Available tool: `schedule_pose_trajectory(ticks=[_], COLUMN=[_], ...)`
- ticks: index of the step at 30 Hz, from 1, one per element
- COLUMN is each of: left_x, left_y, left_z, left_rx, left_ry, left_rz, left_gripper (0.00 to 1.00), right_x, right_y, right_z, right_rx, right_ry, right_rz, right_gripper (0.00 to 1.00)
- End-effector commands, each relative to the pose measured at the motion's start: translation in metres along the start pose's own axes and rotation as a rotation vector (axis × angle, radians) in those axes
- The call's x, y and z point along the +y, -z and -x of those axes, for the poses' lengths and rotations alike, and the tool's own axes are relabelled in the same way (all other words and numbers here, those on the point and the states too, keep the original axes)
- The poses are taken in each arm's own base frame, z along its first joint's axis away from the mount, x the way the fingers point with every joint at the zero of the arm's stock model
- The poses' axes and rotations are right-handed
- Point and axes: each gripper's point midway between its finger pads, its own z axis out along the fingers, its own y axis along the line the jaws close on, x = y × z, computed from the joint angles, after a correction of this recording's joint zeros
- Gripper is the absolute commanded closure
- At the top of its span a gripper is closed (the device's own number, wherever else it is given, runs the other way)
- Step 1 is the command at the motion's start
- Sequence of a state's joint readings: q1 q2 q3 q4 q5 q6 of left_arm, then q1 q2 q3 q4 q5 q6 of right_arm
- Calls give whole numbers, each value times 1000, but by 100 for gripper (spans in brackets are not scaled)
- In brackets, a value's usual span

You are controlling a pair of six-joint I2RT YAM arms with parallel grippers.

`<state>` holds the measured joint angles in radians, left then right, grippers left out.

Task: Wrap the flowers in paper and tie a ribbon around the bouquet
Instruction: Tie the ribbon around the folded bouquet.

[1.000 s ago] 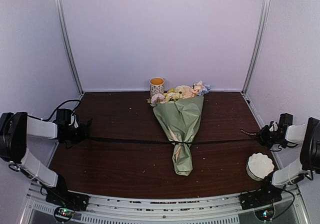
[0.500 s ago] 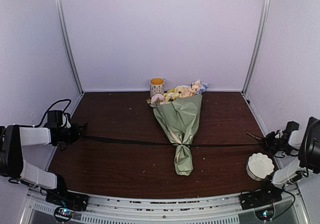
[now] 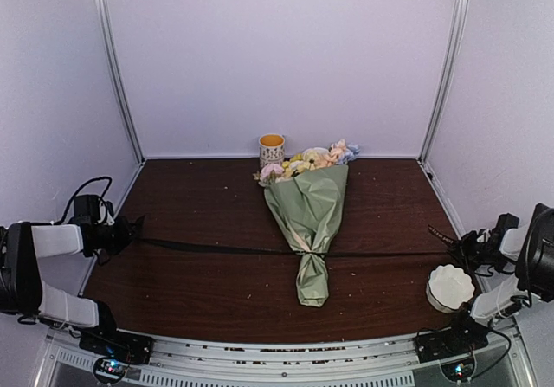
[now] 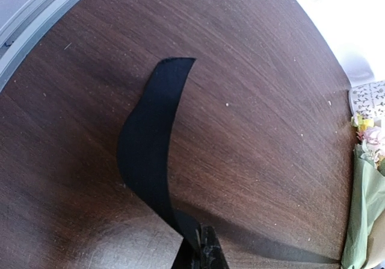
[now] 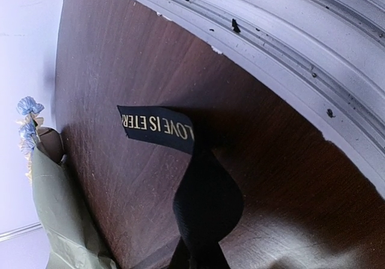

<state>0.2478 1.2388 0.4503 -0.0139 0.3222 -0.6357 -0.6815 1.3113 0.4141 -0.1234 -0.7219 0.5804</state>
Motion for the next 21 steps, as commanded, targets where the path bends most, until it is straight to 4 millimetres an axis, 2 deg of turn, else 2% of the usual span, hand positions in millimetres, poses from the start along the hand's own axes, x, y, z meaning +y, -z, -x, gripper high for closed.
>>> schedule_pose_trajectory(ticks=[1,3,4,7,9,11,12,13,14,15,16,19,21], left_x=[40,26,9,-64,-108,-136,-154,-167,-181,-196,-208,-257,-295], left_y=[21,18,15,3,-1,-2,1,4,7,12,19,49,84], left_z=[66,64,60,31,5,-13,-19,-30,-41,-56,-75,-126,-164], left_rx=[-276,-260,-247,-175,-117,-78,-65,-41,-21,-1,31,66,127], left_ry=[13,-32,-83,-319,-423,-491,-545,-612,-695,-792,-899,-1209,-1326], left_rz=[188,144,111,18,-70,-157,-200,-221,-236,-254,-268,-407,-675], left_gripper=[100,100,100,100,100,100,96,87,73,59,46,19,5], right_x=[-7,12,32,96,143,193,218,242,264,286,302,339,357], right_y=[28,31,31,33,43,61,70,80,90,103,116,162,195], right_z=[77,75,72,48,29,3,-14,-34,-57,-90,-113,-180,-215], right_rx=[-334,-339,-337,-305,-300,-291,-273,-250,-216,-160,-127,-55,-9], right_ry=[80,133,195,443,563,677,743,803,864,946,1009,1182,1241], right_rz=[-103,-60,-30,21,124,250,314,387,466,564,632,835,994], right_gripper=[100,100,100,100,100,100,100,100,100,100,100,100,100])
